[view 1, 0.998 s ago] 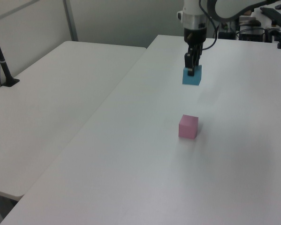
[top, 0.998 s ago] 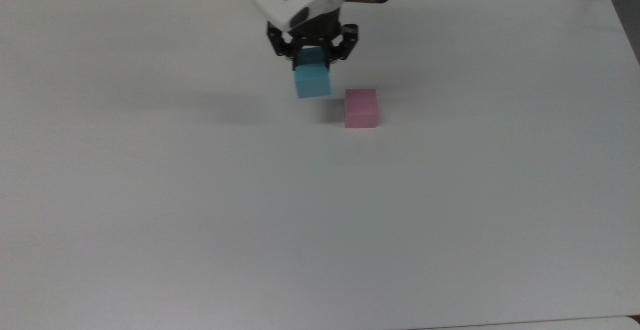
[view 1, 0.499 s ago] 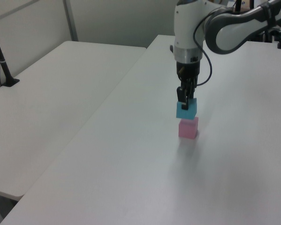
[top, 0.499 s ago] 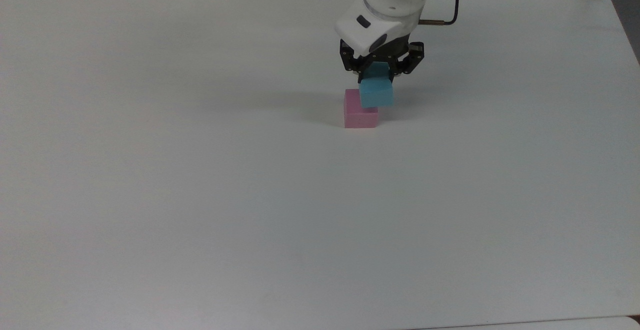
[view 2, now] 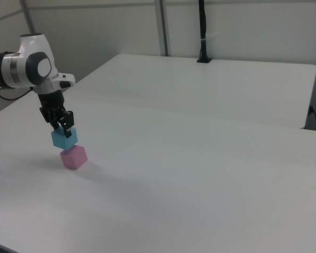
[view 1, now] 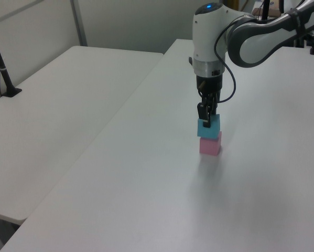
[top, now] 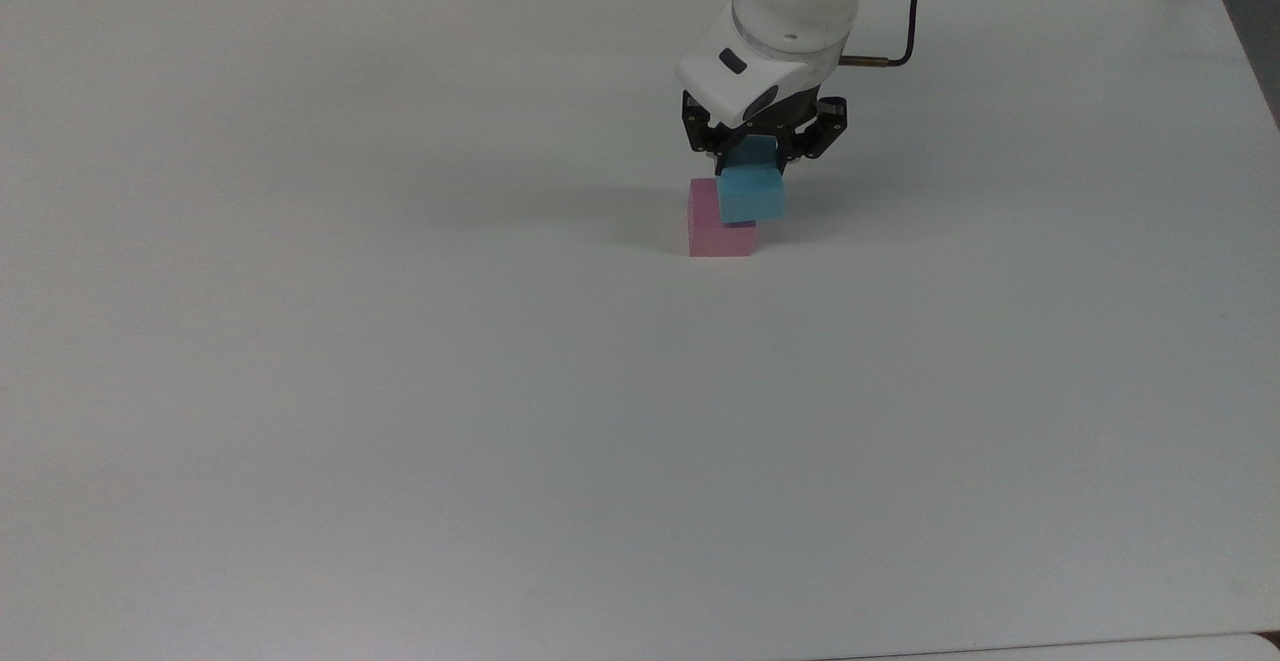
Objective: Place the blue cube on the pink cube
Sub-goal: 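Lower the light-blue cube onto the pink cube and open the gripper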
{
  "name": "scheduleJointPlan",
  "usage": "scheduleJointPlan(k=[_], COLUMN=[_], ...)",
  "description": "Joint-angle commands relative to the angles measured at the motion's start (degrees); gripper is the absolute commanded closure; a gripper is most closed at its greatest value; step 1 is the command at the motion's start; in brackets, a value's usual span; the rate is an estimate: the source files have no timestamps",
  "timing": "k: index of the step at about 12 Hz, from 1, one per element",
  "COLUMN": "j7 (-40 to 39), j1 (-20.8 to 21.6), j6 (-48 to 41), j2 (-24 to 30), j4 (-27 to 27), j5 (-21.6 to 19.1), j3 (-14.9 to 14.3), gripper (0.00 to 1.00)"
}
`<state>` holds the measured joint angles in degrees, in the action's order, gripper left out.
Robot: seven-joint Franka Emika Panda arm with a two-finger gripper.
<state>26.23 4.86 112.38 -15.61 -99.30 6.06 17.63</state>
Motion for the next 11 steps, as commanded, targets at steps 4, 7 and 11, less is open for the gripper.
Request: scheduleJointPlan(k=[4,7,11], j7=[5.8,6.0,8.6], j1=[0.7,0.8,0.4], j6=[3.3,3.2,2.3], j2=[-1.4,-1.4,-0.8], j4=[-1.9,-2.4,-2.0], j5=[6.3,6.7,6.7], j3=[-0.6,-0.6,-0.6], gripper=[0.54,0.37,0.0])
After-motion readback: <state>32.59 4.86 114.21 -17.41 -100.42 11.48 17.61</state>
